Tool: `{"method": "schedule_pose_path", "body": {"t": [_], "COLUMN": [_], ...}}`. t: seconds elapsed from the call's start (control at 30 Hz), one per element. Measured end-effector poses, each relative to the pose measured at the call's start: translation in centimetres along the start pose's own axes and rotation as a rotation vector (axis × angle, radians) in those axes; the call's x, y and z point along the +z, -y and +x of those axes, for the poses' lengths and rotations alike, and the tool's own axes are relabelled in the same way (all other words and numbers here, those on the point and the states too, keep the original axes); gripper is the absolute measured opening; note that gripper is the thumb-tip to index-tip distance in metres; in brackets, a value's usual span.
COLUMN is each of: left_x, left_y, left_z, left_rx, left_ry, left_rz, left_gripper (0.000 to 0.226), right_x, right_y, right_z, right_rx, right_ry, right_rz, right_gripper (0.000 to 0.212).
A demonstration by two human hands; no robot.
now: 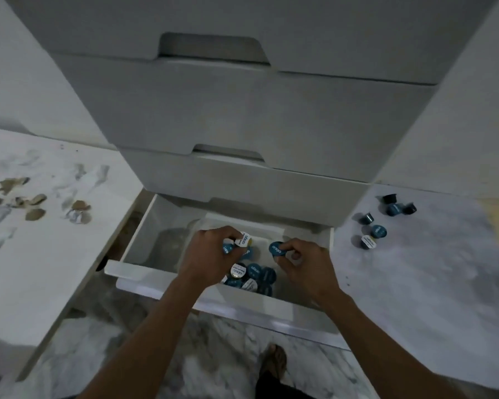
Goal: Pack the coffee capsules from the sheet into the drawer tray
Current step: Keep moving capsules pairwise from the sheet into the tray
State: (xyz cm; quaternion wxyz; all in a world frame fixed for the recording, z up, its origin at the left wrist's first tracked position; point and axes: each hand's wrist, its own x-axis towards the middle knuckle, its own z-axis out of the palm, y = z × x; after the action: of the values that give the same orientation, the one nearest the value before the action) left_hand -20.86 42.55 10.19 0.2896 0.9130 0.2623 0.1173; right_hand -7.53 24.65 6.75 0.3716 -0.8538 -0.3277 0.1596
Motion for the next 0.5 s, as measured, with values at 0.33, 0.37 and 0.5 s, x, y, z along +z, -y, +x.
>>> {"method": "schedule_pose_path", "body": {"t": [0.33,0.37,0.5], "left_x": [6.4,6.7,7.6], "left_y": [3.0,3.1,3.6], "left_z": [5.8,6.1,6.7], "left_rx": [-0.054,-0.057,-0.071], "left_ry": [0.274,0.290,0.352], "left_rz": [0.015,0.026,0.043], "left_gripper": [0.017,0.018,0.023], "right_x": [4.2,4.4,4.7], "right_y": [-2.4,-2.4,-2.5], "right_z": [4.0,4.1,4.5], "right_rx": [-0.026,-0.039,-0.076], "right_ry": [0.091,0.079,0.054], "right_rz": [-0.276,-0.303,-0.427], "right_gripper": [0.017,0.016,0.016]}}
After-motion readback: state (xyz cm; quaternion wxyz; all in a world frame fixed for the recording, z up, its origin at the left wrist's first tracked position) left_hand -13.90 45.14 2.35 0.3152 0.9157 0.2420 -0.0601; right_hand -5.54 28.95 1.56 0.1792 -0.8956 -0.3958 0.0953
